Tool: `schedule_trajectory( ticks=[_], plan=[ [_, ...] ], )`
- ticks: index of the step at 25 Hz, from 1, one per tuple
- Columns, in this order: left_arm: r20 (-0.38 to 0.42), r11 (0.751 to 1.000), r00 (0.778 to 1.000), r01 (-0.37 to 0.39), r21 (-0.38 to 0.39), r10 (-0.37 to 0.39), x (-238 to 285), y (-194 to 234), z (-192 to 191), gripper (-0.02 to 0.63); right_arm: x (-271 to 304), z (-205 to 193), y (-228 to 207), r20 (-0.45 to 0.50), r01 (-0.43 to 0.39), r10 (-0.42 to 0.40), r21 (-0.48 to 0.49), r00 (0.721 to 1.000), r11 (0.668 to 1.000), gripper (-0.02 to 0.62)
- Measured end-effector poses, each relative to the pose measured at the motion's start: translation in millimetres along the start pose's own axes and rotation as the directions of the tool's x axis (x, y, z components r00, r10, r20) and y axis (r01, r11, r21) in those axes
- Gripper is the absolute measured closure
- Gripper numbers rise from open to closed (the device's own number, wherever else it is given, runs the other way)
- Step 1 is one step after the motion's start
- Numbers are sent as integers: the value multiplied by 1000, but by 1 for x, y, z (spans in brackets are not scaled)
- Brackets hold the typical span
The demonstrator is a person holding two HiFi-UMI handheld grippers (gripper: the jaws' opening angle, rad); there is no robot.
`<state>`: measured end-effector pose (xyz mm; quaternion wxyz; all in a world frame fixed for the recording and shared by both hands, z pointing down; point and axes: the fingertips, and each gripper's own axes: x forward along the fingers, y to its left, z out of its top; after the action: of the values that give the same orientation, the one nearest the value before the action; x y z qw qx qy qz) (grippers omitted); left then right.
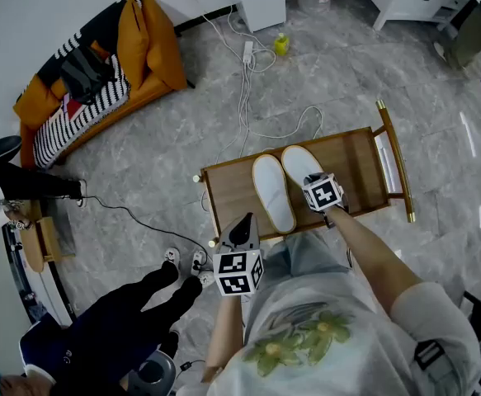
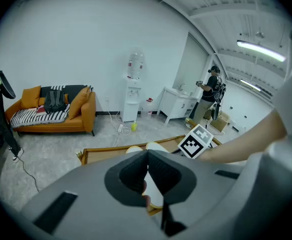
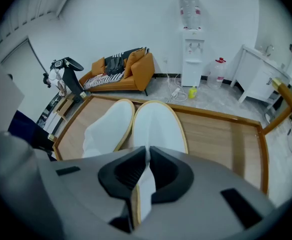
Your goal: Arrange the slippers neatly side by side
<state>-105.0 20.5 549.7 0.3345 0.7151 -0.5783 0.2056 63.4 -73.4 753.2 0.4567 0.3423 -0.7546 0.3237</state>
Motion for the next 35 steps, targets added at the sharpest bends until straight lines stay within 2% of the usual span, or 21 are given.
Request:
schedule_trajectory(
  ticks=[4, 7, 12, 14, 20, 26, 30, 32, 35],
  plan=[
    [-2, 1000, 1000, -2, 0, 2, 1, -1, 0, 591, -3, -2, -2, -7, -5, 5, 83, 1000, 997, 568],
    [-2, 1000, 1000, -3, -2, 3, -1, 0, 0, 591, -6, -2, -2, 0, -14, 14, 192, 1000, 981, 569],
    [5, 1000, 1000, -3, -6, 3, -1, 0, 0, 591, -12, -4, -2, 28, -36, 27, 414, 999, 909, 569],
    [8, 1000, 1000, -4, -7, 4, -1, 0, -1, 591, -13, -3, 0, 50, -54, 34, 467, 998, 882, 569],
    [7, 1000, 1000, -6, -8, 6, -3, 1, 1, 591, -11, -3, 4, 39, -34, 17, 477, 999, 878, 569],
    [2, 1000, 1000, -19, -16, 19, -7, 5, -4, 591, -7, -5, 8, 41, -23, -2, 592, 999, 806, 569],
    [1, 999, 1000, -29, -23, 29, -9, 7, -6, 591, -3, -7, 10, 41, -34, 9, 666, 999, 745, 569],
    [1, 999, 1000, -31, -26, 31, -11, 7, -6, 591, -2, -7, 10, 39, -35, 11, 676, 999, 736, 569],
    [1, 999, 999, -33, -28, 33, -13, 8, -6, 591, -1, -5, 12, 43, -42, 18, 669, 999, 742, 569]
  ],
)
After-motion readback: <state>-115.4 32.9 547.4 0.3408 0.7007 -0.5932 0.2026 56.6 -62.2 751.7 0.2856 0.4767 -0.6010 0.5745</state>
